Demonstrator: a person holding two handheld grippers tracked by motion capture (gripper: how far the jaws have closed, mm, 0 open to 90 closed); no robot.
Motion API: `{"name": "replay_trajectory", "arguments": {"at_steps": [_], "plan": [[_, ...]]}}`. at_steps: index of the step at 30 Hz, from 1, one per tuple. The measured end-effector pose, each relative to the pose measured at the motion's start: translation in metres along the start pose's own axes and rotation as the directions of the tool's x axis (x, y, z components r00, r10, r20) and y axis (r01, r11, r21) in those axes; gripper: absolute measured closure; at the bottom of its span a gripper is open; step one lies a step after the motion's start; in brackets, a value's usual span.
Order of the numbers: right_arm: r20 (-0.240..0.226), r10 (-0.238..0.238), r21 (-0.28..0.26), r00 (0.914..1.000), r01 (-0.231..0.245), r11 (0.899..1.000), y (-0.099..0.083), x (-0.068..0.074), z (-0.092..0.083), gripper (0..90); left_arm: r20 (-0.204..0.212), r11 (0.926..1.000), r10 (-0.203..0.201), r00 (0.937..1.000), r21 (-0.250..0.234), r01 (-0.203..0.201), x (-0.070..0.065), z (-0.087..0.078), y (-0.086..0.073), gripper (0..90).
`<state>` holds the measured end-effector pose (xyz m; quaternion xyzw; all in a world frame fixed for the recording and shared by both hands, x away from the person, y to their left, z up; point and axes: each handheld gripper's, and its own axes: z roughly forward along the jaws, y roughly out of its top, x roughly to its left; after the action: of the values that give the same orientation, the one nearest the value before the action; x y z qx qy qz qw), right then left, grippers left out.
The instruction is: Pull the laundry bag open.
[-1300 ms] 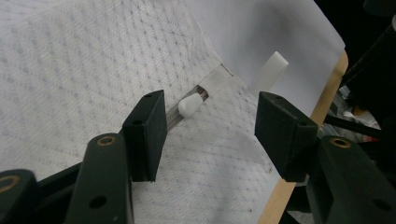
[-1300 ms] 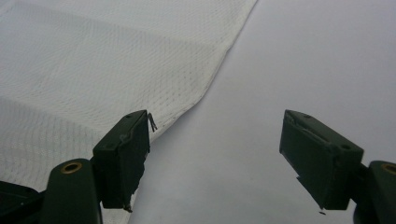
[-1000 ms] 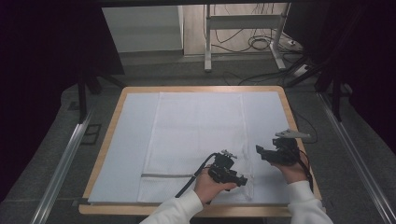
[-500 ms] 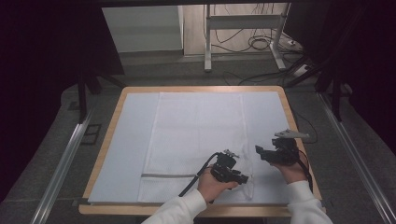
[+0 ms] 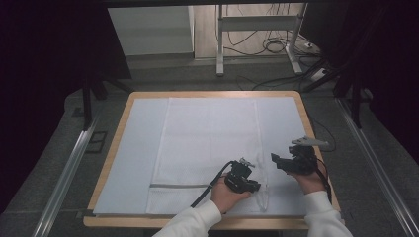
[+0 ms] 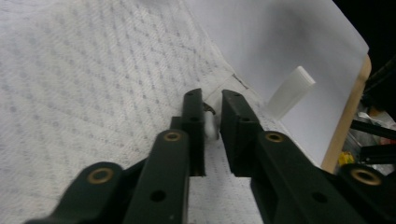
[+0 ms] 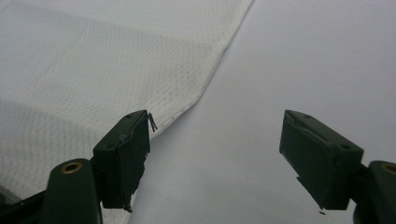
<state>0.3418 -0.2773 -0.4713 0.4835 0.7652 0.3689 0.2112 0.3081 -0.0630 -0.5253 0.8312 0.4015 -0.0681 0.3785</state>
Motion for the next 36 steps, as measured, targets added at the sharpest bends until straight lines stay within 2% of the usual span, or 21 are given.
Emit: {"name": "replay_trajectory", "arguments": {"at_steps": [3, 9, 19, 26, 36], "plan": [[0.003, 0.000, -0.001, 1.0000, 0.000, 1.000, 0.000, 0.000, 0.000, 24.3, 0.002, 1.0000, -0.003, 1.0000, -0.008, 0.003, 0.001, 0.000, -0.001, 83.6], [0.004, -0.001, -0.002, 1.0000, 0.001, 1.000, 0.000, 0.000, -0.001, 24.3, -0.012, 0.9996, 0.028, 0.9995, -0.006, -0.028, -0.001, 0.000, -0.002, 85.2], [-0.009, 0.001, 0.001, 1.0000, -0.001, 1.000, -0.001, 0.000, 0.000, 24.2, 0.003, 0.9993, 0.037, 0.9993, -0.004, -0.037, 0.002, -0.002, -0.002, 86.3], [-0.007, 0.011, 0.010, 0.9999, -0.011, 1.000, -0.002, -0.002, 0.000, 24.2, 0.030, 0.9996, 0.024, 0.9993, -0.017, -0.024, 0.005, -0.008, -0.003, 86.5], [-0.008, 0.009, 0.011, 0.9999, -0.009, 1.000, -0.002, -0.003, 0.000, 24.2, 0.069, 0.9988, 0.009, 0.9976, -0.049, -0.005, 0.009, -0.025, -0.001, 86.9]]}}
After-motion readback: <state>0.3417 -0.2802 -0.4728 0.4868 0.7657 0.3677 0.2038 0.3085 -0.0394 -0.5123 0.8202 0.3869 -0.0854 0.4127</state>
